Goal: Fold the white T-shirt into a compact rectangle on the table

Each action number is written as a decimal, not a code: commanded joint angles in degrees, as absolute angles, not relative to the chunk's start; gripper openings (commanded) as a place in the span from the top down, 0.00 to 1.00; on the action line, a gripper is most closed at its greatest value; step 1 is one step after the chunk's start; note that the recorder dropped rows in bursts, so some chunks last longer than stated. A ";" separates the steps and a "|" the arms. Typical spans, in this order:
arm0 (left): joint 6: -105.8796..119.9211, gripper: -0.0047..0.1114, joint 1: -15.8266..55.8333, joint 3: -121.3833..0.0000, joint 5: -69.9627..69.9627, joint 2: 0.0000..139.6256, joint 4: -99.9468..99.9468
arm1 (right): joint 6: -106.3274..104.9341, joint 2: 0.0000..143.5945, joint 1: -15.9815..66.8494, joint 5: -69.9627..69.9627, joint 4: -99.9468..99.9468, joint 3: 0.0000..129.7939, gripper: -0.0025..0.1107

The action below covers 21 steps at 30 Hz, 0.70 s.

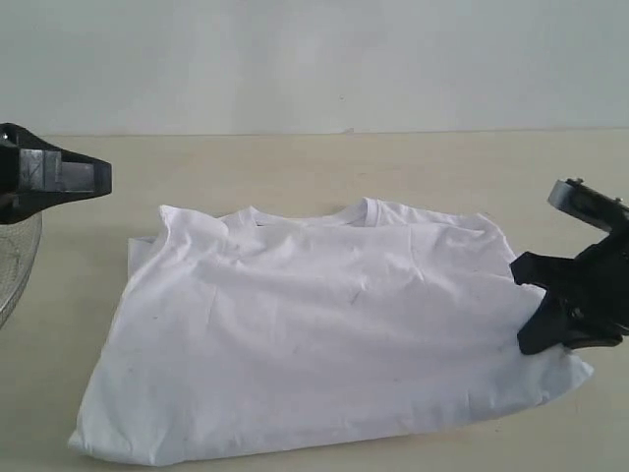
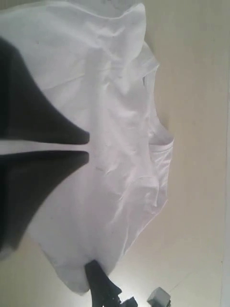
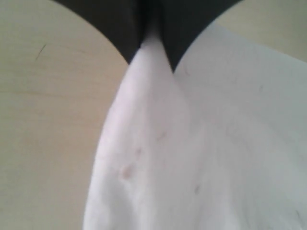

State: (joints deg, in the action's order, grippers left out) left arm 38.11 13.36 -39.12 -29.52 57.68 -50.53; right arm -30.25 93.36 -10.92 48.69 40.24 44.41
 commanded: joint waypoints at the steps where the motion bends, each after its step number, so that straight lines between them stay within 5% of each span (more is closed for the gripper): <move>1: 37.70 0.92 13.82 -39.42 -29.88 57.36 -49.85 | -35.62 90.97 -11.45 49.65 47.38 44.30 0.98; 12: 37.70 0.92 13.82 -39.42 -30.12 57.36 -49.87 | -40.12 90.97 -11.09 50.51 54.80 45.44 0.98; 21: 36.86 0.92 13.82 -39.42 -30.50 57.36 -49.87 | -41.04 93.36 0.23 45.90 59.64 48.68 0.98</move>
